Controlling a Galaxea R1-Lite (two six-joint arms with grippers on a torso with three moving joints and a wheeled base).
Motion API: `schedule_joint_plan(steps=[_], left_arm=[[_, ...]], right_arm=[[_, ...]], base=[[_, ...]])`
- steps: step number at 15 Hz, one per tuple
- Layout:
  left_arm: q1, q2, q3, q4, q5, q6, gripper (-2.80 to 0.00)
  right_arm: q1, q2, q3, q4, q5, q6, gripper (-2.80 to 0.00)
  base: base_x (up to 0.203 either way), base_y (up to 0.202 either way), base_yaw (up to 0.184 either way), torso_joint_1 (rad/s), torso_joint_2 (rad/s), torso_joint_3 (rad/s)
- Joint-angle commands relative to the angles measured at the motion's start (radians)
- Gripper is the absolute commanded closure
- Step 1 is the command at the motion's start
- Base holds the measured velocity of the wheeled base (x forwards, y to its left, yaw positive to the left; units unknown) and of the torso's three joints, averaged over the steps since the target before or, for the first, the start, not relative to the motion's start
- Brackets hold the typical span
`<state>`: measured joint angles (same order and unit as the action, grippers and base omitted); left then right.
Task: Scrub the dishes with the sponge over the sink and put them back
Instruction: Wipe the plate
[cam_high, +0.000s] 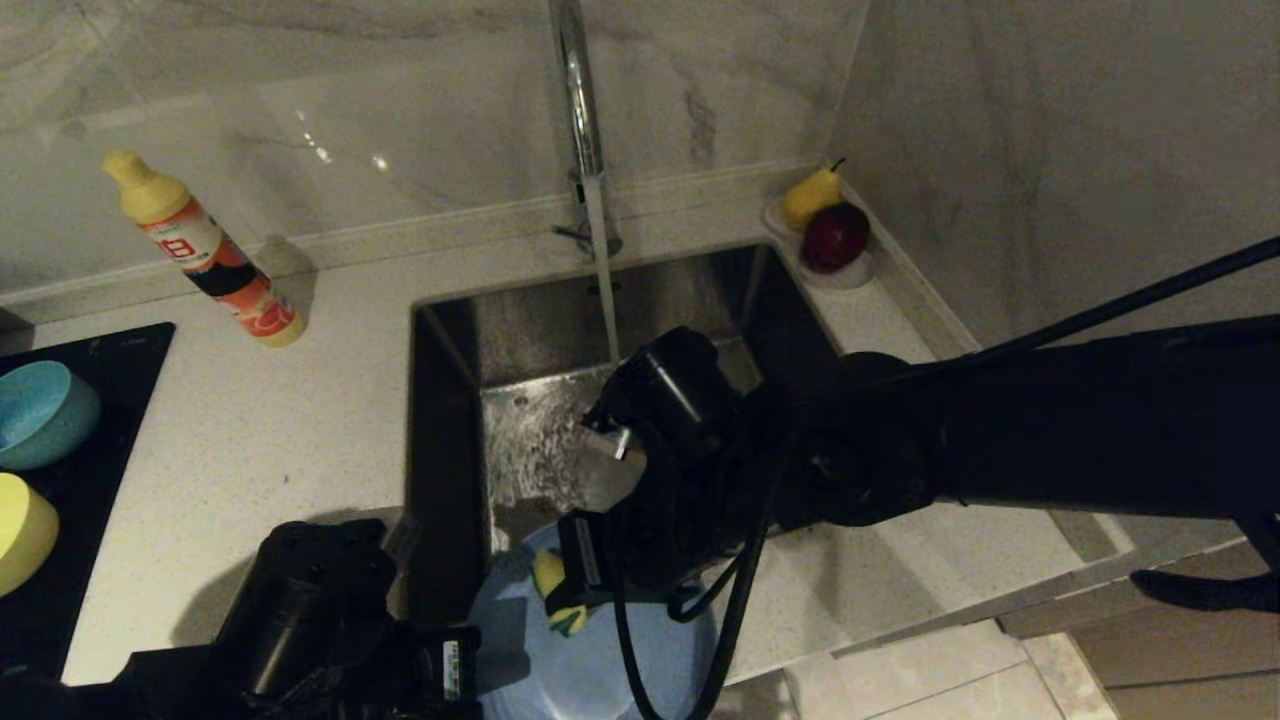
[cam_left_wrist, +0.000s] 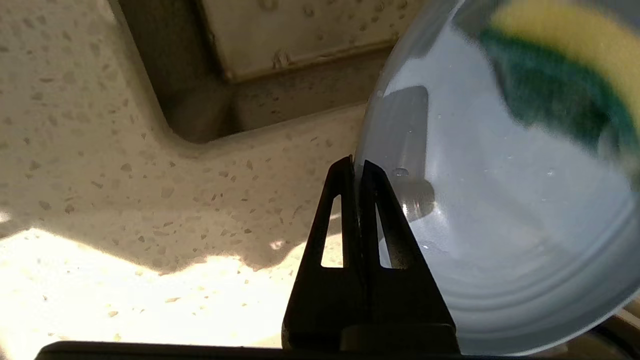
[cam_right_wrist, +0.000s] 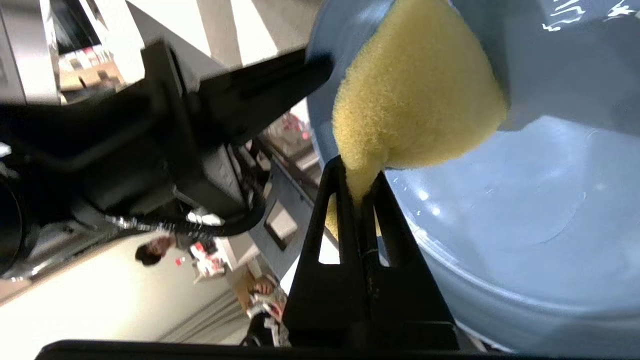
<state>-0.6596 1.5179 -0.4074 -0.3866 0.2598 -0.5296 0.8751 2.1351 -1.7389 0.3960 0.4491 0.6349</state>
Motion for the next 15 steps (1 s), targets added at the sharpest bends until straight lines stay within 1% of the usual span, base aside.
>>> schedule_joint_plan(steps=[1, 3, 5, 8, 10, 12, 15], left_arm=[[0.000, 0.013, -0.002, -0.015, 0.003, -0.004, 0.00], [0.000, 0.013, -0.005, -0.020, 0.004, -0.004, 0.00], [0.000, 0.008, 0.000, -0.020, 0.003, -0.006, 0.00], [0.000, 0.008, 0.006, -0.020, 0.003, -0.015, 0.00], [0.000, 0.001, 0.006, -0.020, 0.006, -0.017, 0.00], [0.000, -0.002, 0.006, -0.020, 0.010, -0.018, 0.00], [-0.002, -0.018, 0.013, -0.018, 0.010, -0.018, 0.00]], right_arm=[[0.006, -0.024, 0.010, 0.007, 0.005, 0.005, 0.00], [0.007, -0.029, 0.006, 0.018, 0.006, 0.001, 0.00], [0.011, 0.024, -0.002, 0.014, 0.004, -0.001, 0.00], [-0.009, 0.074, -0.013, 0.013, 0.002, 0.002, 0.00], [-0.011, 0.092, -0.044, 0.019, 0.002, 0.003, 0.00], [-0.017, 0.087, -0.047, 0.019, -0.001, 0.006, 0.00], [-0.067, 0.055, -0.048, 0.022, 0.000, 0.009, 0.00]], base=[[0.000, 0.000, 0.000, 0.000, 0.00, 0.000], [0.000, 0.000, 0.000, 0.000, 0.00, 0.000], [0.000, 0.000, 0.000, 0.000, 0.00, 0.000], [0.000, 0.000, 0.000, 0.000, 0.00, 0.000], [0.000, 0.000, 0.000, 0.000, 0.00, 0.000], [0.000, 0.000, 0.000, 0.000, 0.00, 0.000], [0.000, 0.000, 0.000, 0.000, 0.00, 0.000]])
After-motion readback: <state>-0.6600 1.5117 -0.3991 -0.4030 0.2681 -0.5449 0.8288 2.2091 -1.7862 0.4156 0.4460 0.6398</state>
